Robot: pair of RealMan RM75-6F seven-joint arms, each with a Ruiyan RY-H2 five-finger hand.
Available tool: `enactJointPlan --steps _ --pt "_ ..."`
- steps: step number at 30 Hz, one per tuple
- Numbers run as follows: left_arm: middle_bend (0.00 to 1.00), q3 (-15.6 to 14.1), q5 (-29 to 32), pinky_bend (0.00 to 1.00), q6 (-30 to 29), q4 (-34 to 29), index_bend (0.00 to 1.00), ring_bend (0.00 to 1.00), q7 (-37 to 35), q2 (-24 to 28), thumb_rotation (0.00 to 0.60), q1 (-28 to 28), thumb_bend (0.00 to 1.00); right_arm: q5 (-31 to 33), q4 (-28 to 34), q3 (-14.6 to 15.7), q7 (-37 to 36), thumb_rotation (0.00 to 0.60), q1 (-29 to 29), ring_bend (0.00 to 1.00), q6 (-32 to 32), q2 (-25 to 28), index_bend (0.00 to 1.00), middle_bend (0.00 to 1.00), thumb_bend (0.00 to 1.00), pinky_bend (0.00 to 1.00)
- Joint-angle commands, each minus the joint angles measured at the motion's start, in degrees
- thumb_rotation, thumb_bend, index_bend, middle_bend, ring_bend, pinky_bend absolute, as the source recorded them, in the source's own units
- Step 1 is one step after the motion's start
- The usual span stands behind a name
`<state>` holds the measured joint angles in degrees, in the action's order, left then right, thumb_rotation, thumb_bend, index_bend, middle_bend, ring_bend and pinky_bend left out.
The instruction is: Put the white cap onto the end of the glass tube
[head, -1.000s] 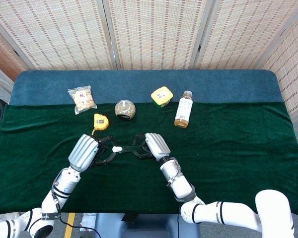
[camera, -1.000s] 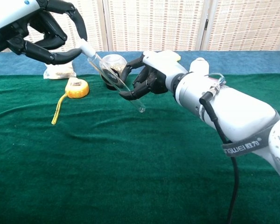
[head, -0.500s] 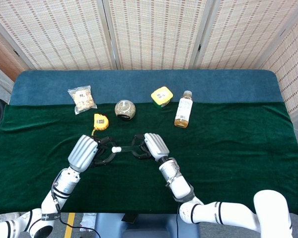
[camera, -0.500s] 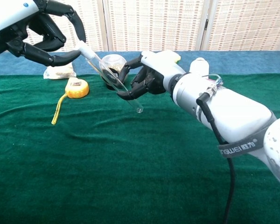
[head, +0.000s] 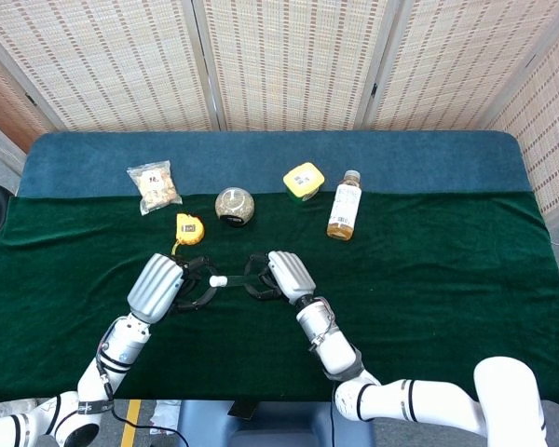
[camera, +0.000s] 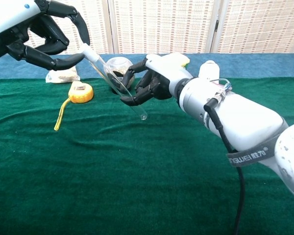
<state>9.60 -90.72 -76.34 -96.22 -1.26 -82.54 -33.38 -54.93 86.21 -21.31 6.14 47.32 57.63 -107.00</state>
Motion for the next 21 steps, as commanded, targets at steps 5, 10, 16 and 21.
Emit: enactJointPlan --steps 5,10,16,21 --pt "1.00 -0.22 0.11 0.81 0.26 -0.07 0.63 0.90 -0.55 -0.12 0.600 -0.02 0.54 -0.27 -0.15 -0.19 -0.27 0.600 0.09 1.00 0.14 -0.38 0.95 1.00 0.67 1.00" --pt "1.00 -0.22 0.35 0.81 0.38 -0.05 0.63 0.90 -0.98 -0.28 0.600 -0.03 0.54 -0.34 -0.19 -0.38 -0.26 0.600 0.18 1.00 0.40 -0.76 0.95 1.00 0.67 1.00" --pt "1.00 -0.26 0.48 0.81 0.59 0.08 0.63 0.90 -1.11 -0.47 0.600 -0.11 0.54 -0.52 -0.24 -0.45 -0.51 0.600 0.30 1.00 0.34 -1.16 0.95 1.00 0.67 1.00" --pt "1.00 -0.34 0.76 0.81 0.88 0.27 0.63 0.90 -1.40 -0.65 0.600 -0.16 0.54 -0.72 -0.22 -0.53 -0.53 0.600 0.42 1.00 0.38 -1.44 0.95 1.00 0.68 1.00"
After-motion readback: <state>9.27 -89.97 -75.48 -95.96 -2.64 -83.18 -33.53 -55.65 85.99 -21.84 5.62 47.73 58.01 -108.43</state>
